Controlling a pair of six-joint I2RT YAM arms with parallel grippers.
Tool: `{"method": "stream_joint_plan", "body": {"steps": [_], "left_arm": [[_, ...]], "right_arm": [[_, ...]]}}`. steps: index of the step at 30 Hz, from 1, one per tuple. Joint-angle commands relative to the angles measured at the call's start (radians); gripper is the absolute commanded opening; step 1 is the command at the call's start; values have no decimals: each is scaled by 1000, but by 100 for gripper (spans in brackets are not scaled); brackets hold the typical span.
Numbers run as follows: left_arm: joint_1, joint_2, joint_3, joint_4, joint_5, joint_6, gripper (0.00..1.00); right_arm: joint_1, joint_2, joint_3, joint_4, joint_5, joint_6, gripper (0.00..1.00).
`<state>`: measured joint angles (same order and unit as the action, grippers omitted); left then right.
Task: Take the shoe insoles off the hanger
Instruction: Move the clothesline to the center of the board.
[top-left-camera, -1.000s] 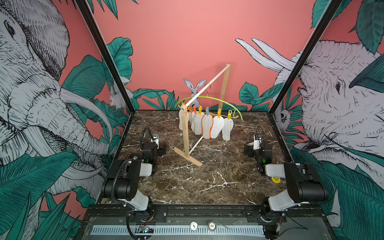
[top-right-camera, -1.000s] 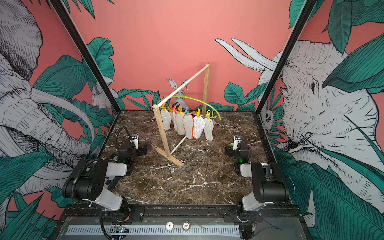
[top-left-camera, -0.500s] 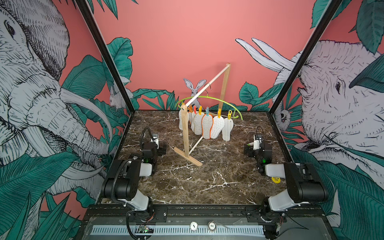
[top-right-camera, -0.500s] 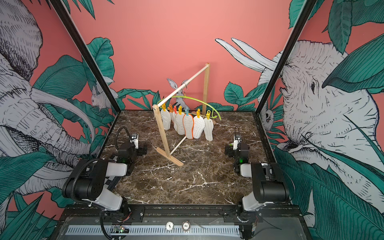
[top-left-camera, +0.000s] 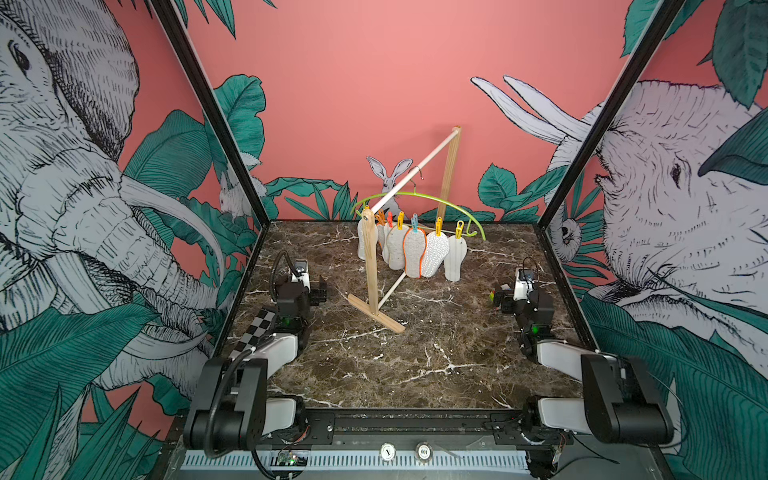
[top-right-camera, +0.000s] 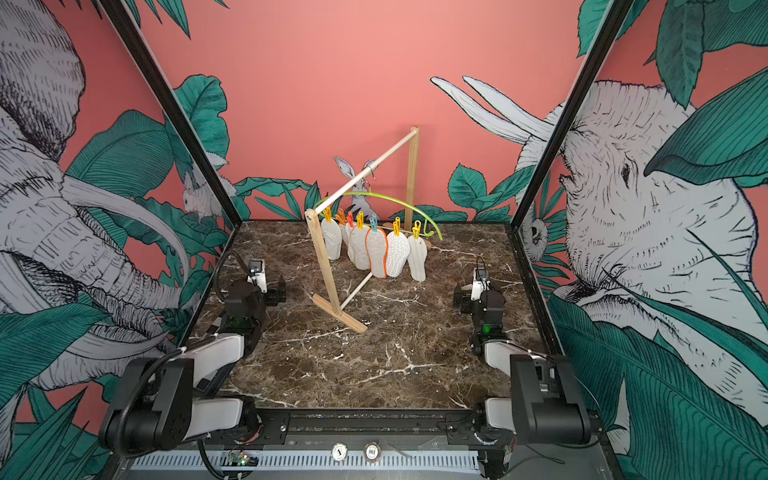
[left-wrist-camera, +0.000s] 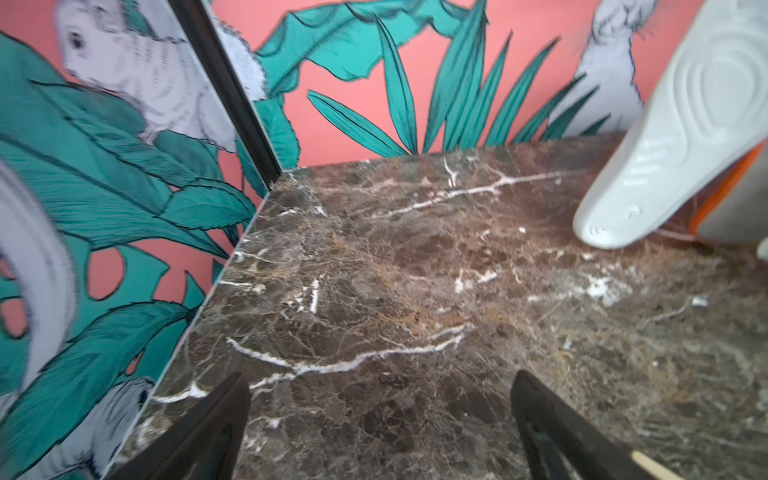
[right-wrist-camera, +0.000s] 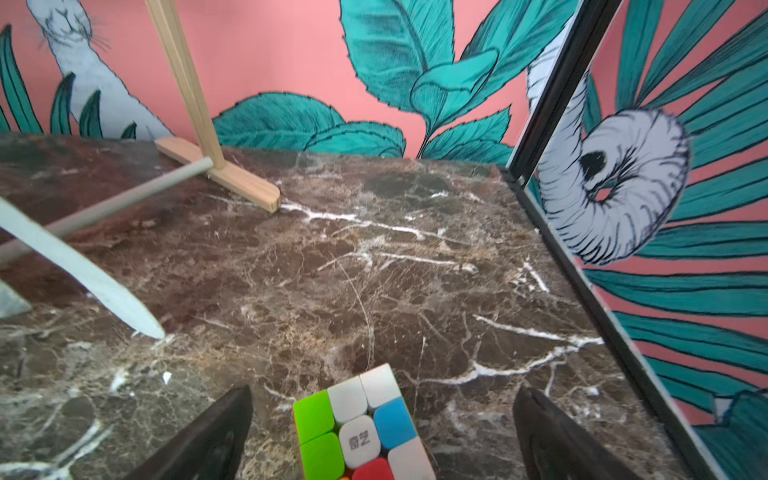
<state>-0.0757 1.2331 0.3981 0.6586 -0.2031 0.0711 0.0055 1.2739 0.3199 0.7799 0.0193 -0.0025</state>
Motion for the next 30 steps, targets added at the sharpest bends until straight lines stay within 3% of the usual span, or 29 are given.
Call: {"method": "stream_joint_plan", "body": {"steps": [1, 6, 9, 11, 14, 16, 18, 21, 25, 30], "left_arm": [[6, -126, 49, -163, -72, -121, 100], [5, -239, 171, -547, -109, -335, 99], [5, -303, 182, -637, 5, -445, 99], [5, -357, 166, -676, 95, -529, 99], [5, -415, 136, -679, 292, -610, 94], [5, -426, 130, -706, 424, -667, 83], [6, -415, 131, -750, 571, -710, 71], [-14, -401, 120, -848, 701, -735, 54], [-145, -454, 56, -903, 667, -805, 49], [-387, -488, -86, -686, 532, -1008, 47]], "right_arm": [[-5, -117, 7, -84, 46, 41, 98], [-5, -311, 40, -324, 67, 163, 98], [-6, -396, 122, -632, 232, 389, 98], [-6, -425, 185, -829, 274, 472, 98], [-7, -478, 219, -967, 159, 534, 98], [-7, -500, 241, -1026, 73, 560, 98], [-8, -486, 285, -1100, -34, 571, 89], [-6, -430, 320, -1137, -228, 567, 77], [-2, -383, 306, -1114, -347, 600, 71], [42, -383, 291, -1090, -348, 628, 67]]}}
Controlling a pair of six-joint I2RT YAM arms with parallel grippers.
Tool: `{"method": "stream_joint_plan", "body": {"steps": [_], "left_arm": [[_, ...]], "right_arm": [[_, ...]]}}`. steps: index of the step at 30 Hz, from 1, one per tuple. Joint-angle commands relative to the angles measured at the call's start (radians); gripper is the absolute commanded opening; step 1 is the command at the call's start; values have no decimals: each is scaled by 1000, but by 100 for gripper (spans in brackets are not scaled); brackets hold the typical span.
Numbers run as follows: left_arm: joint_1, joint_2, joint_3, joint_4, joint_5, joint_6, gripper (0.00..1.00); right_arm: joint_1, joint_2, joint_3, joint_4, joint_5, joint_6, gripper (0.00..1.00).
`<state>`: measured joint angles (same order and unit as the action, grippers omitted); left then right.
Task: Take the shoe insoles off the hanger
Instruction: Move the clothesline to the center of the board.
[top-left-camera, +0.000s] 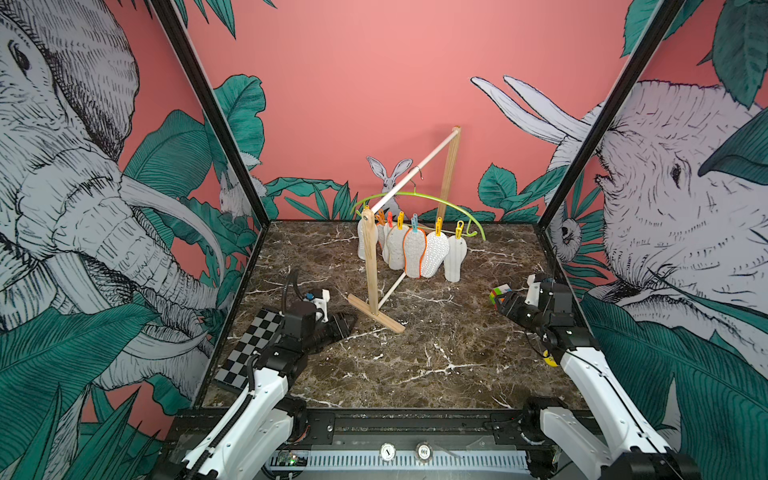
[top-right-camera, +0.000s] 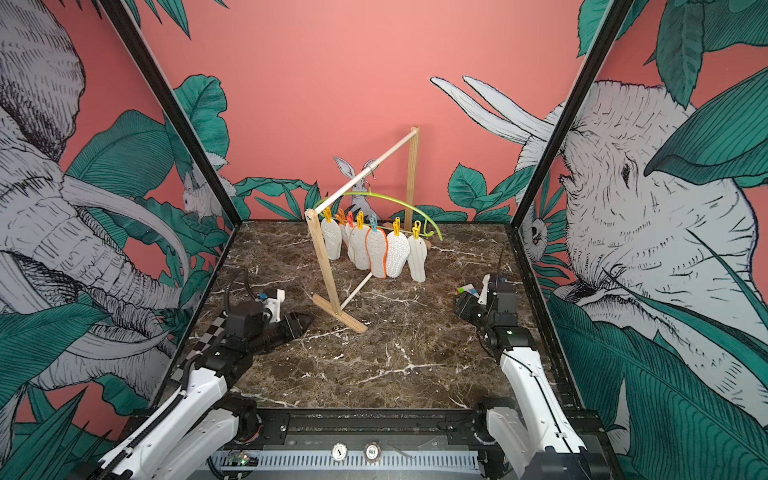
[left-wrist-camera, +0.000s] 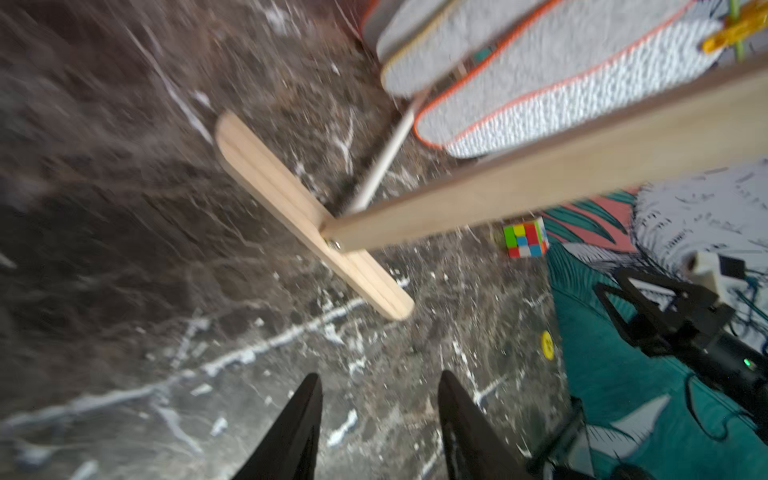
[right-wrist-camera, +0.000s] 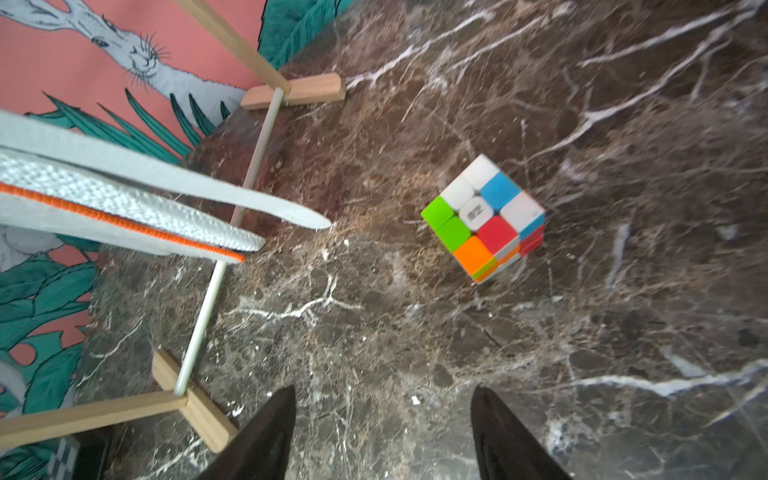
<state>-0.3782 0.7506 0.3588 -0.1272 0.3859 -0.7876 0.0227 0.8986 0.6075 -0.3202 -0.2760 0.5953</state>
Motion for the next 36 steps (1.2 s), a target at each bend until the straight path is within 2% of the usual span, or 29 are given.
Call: {"method": "stream_joint_plan", "body": {"steps": [1, 5, 11, 14, 18, 24, 29, 35, 36], "left_arm": [[-126, 13, -56, 133, -85, -165, 47], [-260, 131, -66, 290, -167, -220, 47], [-373, 279, -59, 529, -309, -255, 48], [-378, 338, -39, 616, -357, -253, 49], [-378, 398, -21, 720, -407, -236, 51], [-378, 502, 61, 760, -427, -202, 53], [-375, 580, 66, 833, -471, -212, 52], [-329, 597, 44, 861, -512, -241, 52], [-288, 595, 46, 855, -507, -241, 52]], "right_arm": [[36, -7, 0, 13, -52, 35, 69], [89, -6, -18, 50, -48, 55, 73], [140, -26, -27, 56, 2, 69, 73], [152, -51, -36, 72, 21, 79, 75], [157, -64, -35, 95, -17, 85, 76], [157, -13, -20, 140, -130, 119, 74], [157, -8, -22, 164, -140, 135, 74], [157, -20, -9, 150, -133, 125, 76], [157, -21, -8, 146, -133, 123, 76]]}}
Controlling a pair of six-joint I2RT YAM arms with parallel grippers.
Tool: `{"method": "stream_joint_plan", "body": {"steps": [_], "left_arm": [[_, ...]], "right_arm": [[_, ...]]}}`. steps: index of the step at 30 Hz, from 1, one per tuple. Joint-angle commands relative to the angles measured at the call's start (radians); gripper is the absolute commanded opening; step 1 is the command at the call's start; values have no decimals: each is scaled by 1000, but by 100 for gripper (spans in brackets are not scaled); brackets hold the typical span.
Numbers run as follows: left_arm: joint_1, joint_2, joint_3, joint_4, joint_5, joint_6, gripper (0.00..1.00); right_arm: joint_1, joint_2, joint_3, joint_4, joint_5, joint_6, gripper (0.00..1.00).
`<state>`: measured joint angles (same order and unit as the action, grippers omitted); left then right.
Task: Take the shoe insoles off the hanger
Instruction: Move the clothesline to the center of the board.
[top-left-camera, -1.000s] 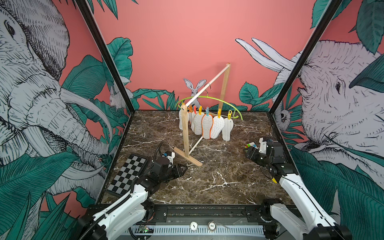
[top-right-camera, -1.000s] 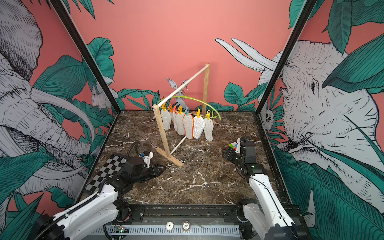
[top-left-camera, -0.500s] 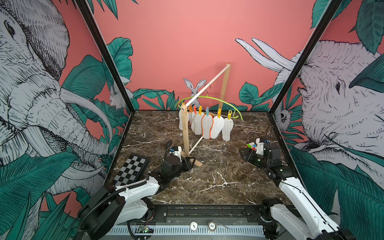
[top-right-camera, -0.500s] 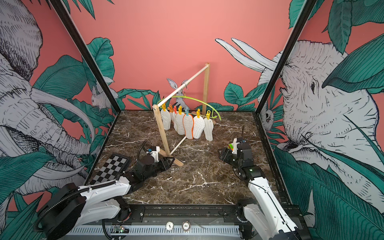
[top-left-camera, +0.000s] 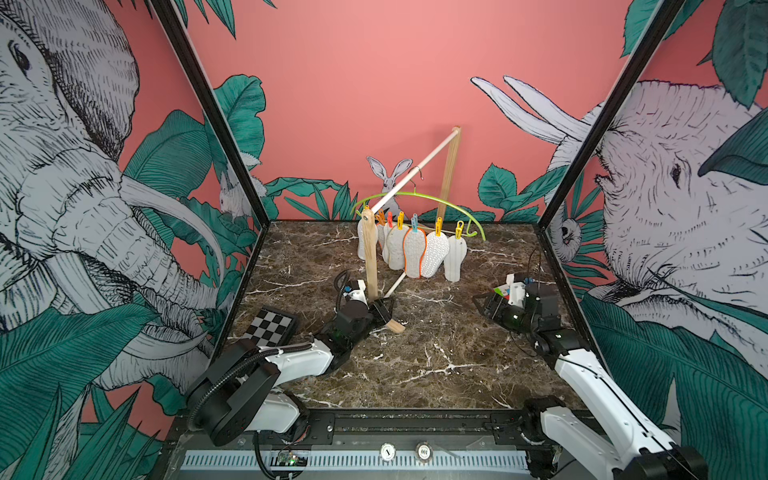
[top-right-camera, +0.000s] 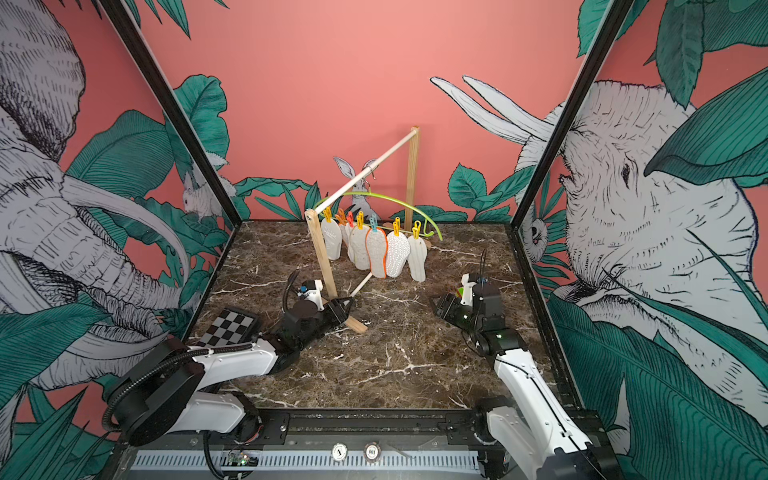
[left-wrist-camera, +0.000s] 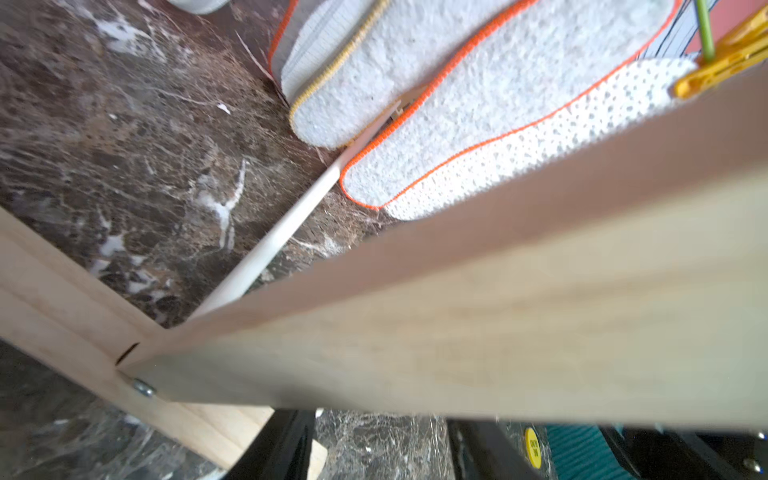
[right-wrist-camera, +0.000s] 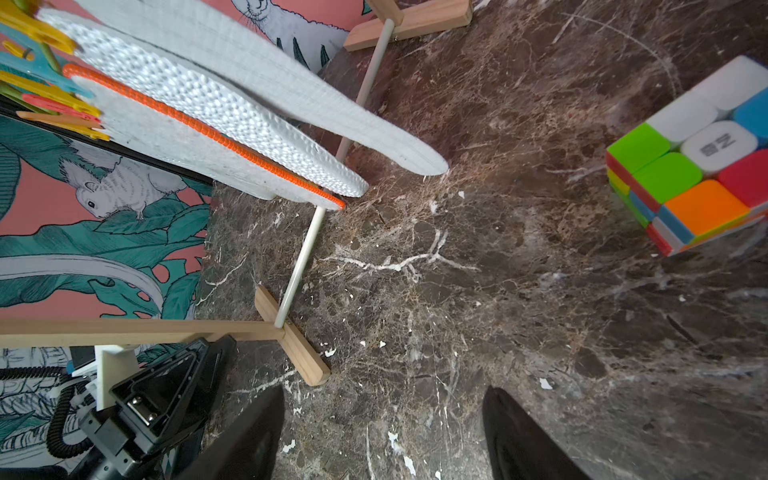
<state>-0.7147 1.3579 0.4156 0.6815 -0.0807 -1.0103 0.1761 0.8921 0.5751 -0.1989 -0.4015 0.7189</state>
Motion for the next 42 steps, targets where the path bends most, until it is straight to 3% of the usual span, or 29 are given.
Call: {"method": "stream_joint_plan", "body": {"steps": [1, 23, 34, 42], "left_arm": [[66, -13, -6, 40, -33, -15, 52], [394, 96, 165, -100, 171, 147, 52], [520, 186, 263, -124, 241, 187, 51], [527, 135, 264, -175, 301, 220, 51]], "right_arm": [[3, -16, 26, 26, -8, -1, 77], [4, -7, 43, 92, -18, 4, 79], [7, 103, 112, 112, -139, 4, 77], [8, 159, 227, 110, -148, -47, 81]]}}
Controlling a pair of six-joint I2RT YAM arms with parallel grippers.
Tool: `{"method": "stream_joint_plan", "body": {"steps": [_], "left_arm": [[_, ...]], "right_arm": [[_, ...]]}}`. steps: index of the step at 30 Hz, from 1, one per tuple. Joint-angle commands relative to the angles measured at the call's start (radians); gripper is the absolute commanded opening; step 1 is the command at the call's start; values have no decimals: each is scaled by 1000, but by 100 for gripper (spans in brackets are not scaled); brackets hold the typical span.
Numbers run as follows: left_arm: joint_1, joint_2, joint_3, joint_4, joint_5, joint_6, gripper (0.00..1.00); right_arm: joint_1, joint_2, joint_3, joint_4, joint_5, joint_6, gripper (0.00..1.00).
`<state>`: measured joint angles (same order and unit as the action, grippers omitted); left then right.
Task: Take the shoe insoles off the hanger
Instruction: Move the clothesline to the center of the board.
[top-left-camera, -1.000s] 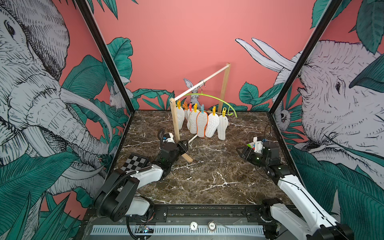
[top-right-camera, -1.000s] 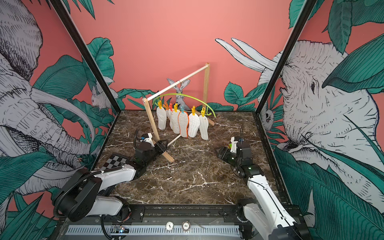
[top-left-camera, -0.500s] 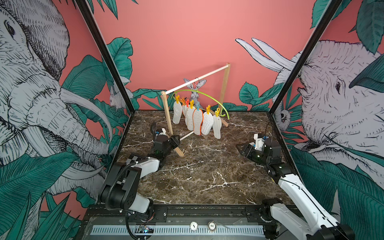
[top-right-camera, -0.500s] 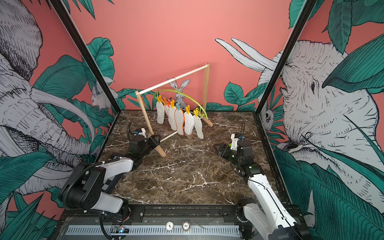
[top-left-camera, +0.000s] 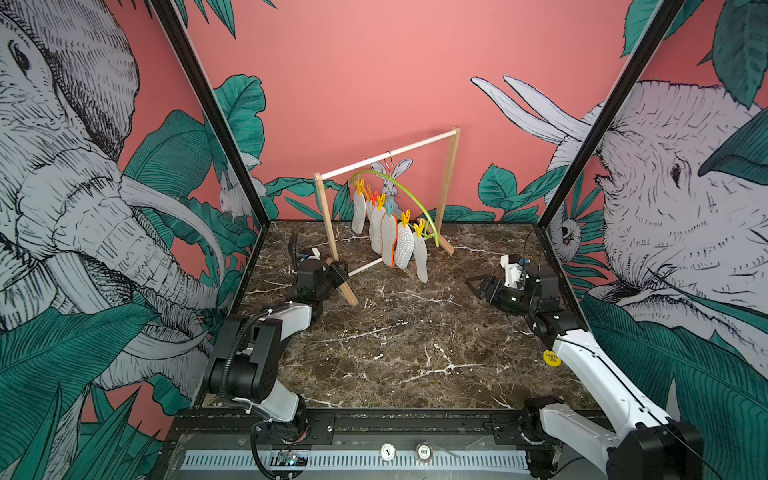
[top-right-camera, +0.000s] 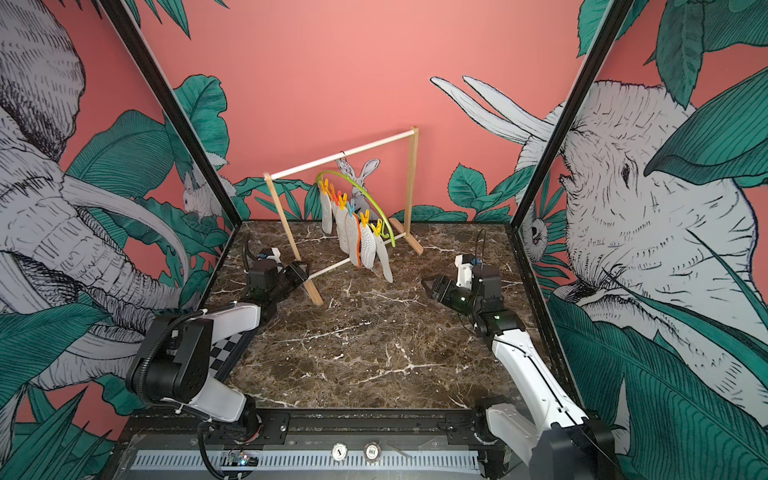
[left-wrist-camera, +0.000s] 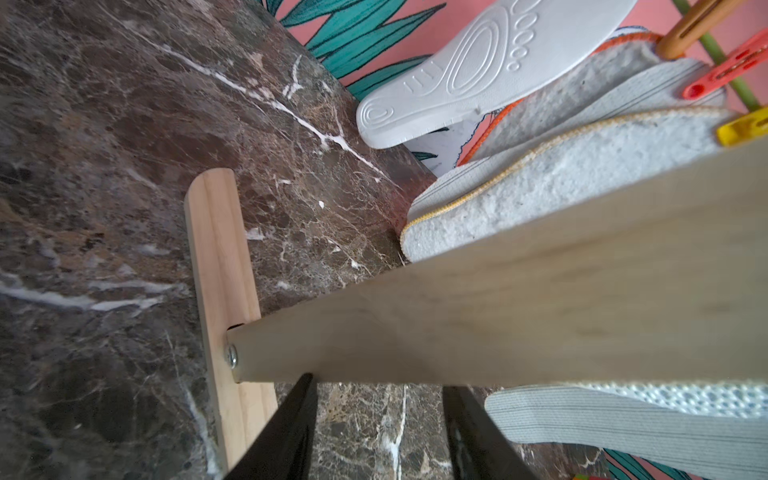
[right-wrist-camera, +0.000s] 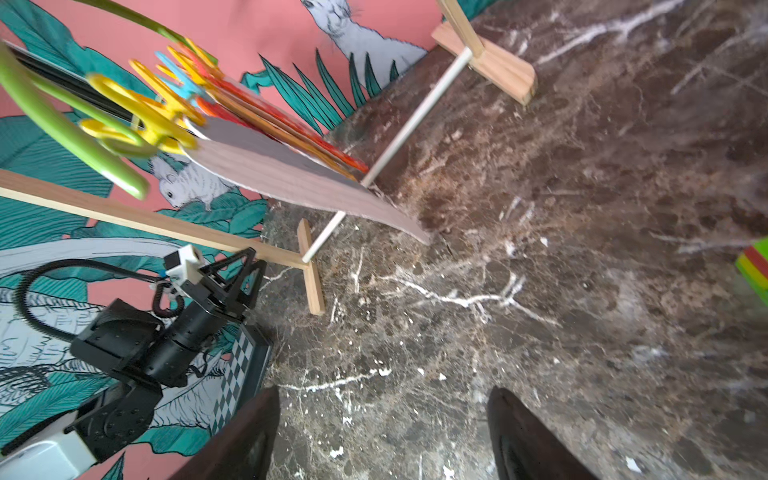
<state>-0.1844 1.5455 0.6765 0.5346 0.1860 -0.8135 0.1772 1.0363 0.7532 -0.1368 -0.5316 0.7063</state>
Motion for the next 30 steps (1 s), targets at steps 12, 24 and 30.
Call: {"method": "stream_joint_plan", "body": {"steps": [12, 24, 30], "left_arm": [[-191, -439, -55, -396, -327, 280, 65], [-198, -442, 25, -248, -473, 628, 65], [-208, -298, 96, -157, -611, 648, 57]], "right_arm": [[-2, 363, 437, 27, 98, -157, 86], [11, 406, 443, 121, 80, -114, 92], [12, 338, 361, 115, 80, -113, 91]]}}
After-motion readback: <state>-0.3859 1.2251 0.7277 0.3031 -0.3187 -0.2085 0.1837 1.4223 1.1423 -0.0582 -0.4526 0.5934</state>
